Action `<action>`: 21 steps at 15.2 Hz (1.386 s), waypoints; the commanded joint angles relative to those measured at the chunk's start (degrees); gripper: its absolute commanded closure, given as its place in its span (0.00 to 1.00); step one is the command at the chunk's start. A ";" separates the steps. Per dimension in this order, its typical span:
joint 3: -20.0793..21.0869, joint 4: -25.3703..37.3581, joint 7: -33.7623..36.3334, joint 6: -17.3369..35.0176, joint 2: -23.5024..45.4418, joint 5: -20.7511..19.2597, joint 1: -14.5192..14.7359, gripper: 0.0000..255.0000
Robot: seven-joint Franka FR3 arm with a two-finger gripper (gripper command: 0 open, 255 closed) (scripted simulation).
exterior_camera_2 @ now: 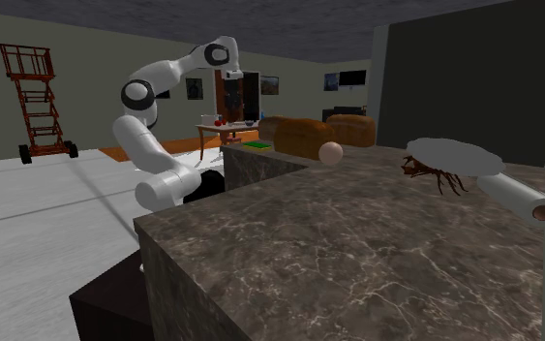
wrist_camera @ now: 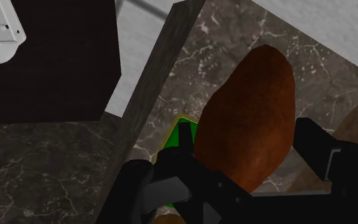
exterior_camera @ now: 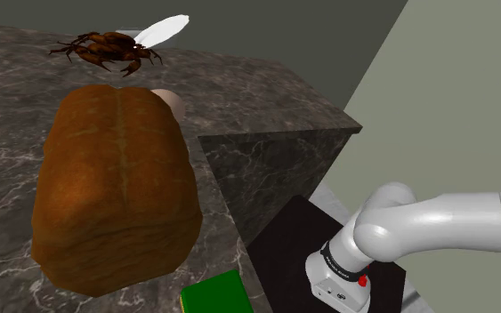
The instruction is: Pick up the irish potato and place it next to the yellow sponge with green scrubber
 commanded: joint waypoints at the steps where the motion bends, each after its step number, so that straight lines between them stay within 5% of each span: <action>1: 0.66 -1.26 0.20 1.09 -0.72 0.63 0.17 1.00; 21: 2.14 -20.89 -4.45 12.33 -9.38 5.45 5.61 1.00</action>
